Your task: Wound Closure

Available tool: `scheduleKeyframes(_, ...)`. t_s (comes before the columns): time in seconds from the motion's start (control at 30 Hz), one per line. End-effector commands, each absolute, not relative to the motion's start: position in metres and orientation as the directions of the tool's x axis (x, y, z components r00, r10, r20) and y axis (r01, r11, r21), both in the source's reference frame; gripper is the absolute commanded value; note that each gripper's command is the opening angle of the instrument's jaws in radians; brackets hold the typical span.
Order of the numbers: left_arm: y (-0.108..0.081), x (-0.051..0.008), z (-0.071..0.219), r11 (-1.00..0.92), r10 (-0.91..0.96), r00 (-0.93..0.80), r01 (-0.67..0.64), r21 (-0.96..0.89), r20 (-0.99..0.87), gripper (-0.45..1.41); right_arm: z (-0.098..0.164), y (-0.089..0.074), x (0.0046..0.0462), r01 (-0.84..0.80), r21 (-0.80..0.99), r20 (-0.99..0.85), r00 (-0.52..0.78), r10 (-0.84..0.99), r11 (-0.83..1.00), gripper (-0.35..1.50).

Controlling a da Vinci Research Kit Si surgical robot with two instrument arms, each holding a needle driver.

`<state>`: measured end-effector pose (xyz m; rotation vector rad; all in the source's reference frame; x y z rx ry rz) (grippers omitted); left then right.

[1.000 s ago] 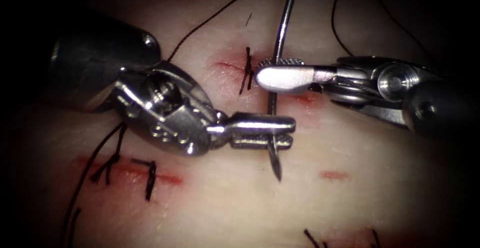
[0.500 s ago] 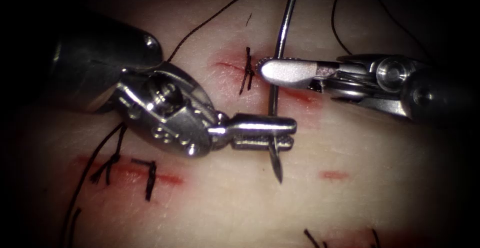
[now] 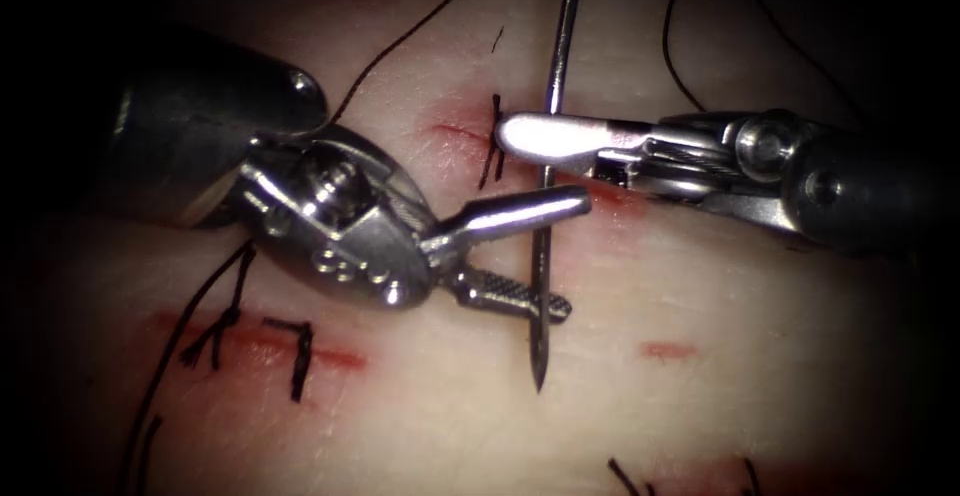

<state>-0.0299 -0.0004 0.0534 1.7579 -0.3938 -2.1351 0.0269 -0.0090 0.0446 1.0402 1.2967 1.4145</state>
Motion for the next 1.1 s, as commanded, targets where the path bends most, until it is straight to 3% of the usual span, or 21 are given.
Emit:
scheduleKeyframes(0.03, -0.0003, -0.0306, 0.0540, -0.917, -0.398, -0.167, 0.075, 0.391, -0.902, 1.08, 0.0450, -0.0082, 0.0271, -0.086, 0.996, -0.038, -0.223, 0.974, 0.019, -0.35)
scheduleKeyframes(0.07, -0.0003, -0.0307, 0.0541, -0.933, -0.361, -0.163, 0.054, 0.357, -0.918, 1.08, 0.0451, -0.0080, 0.0268, -0.096, 0.995, -0.062, -0.232, 0.971, 0.040, -0.35)
scheduleKeyframes(0.2, -0.0004, -0.0306, 0.0545, -0.979, -0.203, -0.148, 0.009, 0.204, -0.968, 0.68, 0.0463, -0.0048, 0.0232, -0.194, 0.955, -0.272, -0.269, 0.924, 0.225, -0.35)
scheduleKeyframes(0.43, -0.0001, -0.0299, 0.0564, -1.000, -0.026, -0.141, -0.012, 0.028, -0.990, 0.47, 0.0471, -0.0019, 0.0212, -0.276, 0.883, -0.450, -0.276, 0.849, 0.379, -0.35)
scheduleKeyframes(0.67, -0.0009, -0.0293, 0.0594, -0.990, 0.132, -0.242, -0.090, -0.113, -0.961, 0.05, 0.0477, -0.0011, 0.0217, -0.314, 0.757, -0.643, -0.208, 0.737, 0.573, -0.35)
scheduleKeyframes(0.83, -0.0007, -0.0293, 0.0613, -0.966, 0.227, -0.406, -0.213, -0.150, -0.885, 0.09, 0.0482, -0.0010, 0.0227, -0.300, 0.615, -0.786, -0.157, 0.598, 0.729, -0.35)
scheduleKeyframes(1.1, -0.0005, -0.0294, 0.0614, -0.966, 0.237, -0.391, -0.192, -0.172, -0.890, 0.12, 0.0481, -0.0005, 0.0232, -0.309, 0.465, -0.885, -0.134, 0.446, 0.829, -0.35)
